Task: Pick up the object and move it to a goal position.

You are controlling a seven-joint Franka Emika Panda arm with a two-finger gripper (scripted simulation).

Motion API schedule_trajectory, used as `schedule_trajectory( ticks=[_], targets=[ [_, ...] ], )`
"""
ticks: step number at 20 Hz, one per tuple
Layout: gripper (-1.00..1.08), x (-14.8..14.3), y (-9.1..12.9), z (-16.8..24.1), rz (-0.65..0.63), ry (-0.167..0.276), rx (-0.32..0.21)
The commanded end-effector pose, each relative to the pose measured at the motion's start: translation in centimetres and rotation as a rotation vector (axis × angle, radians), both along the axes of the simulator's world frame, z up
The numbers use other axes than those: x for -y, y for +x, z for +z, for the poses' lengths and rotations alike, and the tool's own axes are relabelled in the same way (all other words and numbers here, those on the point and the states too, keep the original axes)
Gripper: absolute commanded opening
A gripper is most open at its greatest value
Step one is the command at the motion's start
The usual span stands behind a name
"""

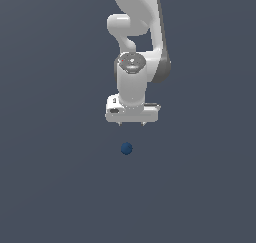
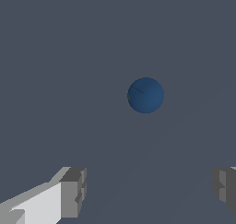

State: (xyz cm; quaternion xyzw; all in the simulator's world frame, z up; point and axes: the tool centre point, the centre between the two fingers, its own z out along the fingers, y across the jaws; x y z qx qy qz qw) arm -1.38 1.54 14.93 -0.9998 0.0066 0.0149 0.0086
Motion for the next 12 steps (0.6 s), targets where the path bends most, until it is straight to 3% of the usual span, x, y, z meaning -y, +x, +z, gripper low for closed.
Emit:
schedule_trajectory(
  ticks=[1, 12],
  targets=[
    [1.00, 0.0, 0.0, 0.0, 0.000, 0.000, 0.000],
    [1.00, 0.6, 0.5, 1.0, -0.017, 0.005, 0.006]
  ],
)
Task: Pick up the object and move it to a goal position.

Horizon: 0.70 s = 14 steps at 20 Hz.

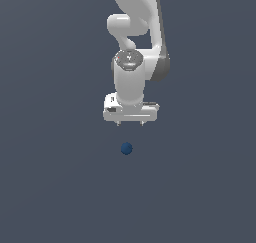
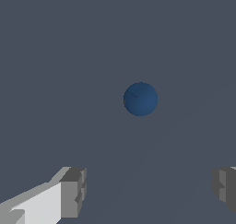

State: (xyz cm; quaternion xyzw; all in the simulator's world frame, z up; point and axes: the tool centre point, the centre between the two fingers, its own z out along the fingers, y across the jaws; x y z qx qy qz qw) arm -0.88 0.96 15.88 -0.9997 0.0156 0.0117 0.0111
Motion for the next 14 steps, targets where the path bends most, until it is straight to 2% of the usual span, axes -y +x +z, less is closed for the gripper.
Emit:
schedule_trajectory(
  ticks=[1, 7, 14],
  targets=[
    [1.00, 0.0, 0.0, 0.0, 0.001, 0.000, 0.000],
    [1.00, 0.1, 0.6, -0.7, -0.036, -0.002, 0.001],
    [1.00, 0.6, 2.3, -2.8, -0.143, -0.008, 0.006]
  ],
)
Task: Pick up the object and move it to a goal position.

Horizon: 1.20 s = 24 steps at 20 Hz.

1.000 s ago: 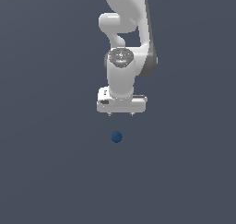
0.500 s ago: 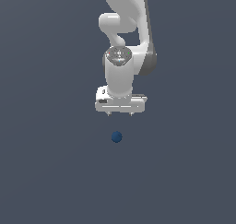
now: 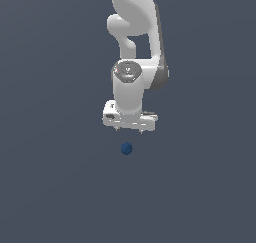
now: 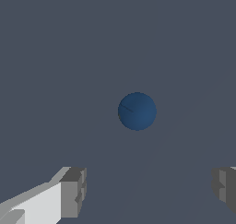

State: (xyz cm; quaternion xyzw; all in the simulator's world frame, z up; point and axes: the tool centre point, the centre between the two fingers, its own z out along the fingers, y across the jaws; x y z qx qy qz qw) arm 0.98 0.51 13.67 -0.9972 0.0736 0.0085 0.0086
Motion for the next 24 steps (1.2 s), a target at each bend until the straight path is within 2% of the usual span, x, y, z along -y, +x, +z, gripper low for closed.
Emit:
schedule_trajectory(
  ticks=[1, 12, 24],
  targets=[
    [1.00, 0.2, 0.7, -1.0, -0.048, -0.003, 0.002],
    [1.00, 1.0, 3.2, -5.0, -0.229, -0.018, 0.012],
    [1.00, 1.1, 3.4, -6.5, -0.251, -0.020, 0.012]
  ],
)
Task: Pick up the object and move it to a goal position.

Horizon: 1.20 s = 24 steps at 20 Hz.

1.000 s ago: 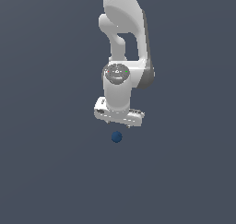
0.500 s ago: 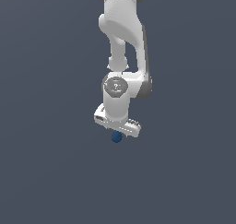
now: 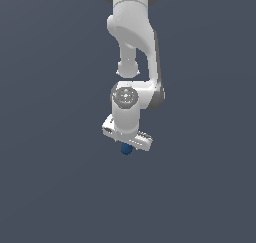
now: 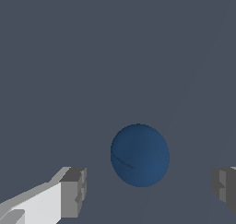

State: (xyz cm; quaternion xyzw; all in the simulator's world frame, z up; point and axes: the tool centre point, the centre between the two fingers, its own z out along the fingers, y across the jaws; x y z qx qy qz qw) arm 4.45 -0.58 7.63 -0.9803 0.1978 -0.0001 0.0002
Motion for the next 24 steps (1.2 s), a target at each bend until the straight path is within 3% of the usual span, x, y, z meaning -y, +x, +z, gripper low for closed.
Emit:
schedule_trajectory(
  ticks=[1, 12, 13, 24],
  targets=[
    [1.00, 0.0, -0.1, -0.9, -0.001, 0.000, -0.001],
    [1.00, 0.0, 0.0, -4.5, -0.004, 0.000, 0.000],
    [-1.00, 0.0, 0.0, -4.5, -0.004, 0.000, 0.000],
    [-1.00, 0.0, 0.0, -4.5, -0.004, 0.000, 0.000]
  ],
)
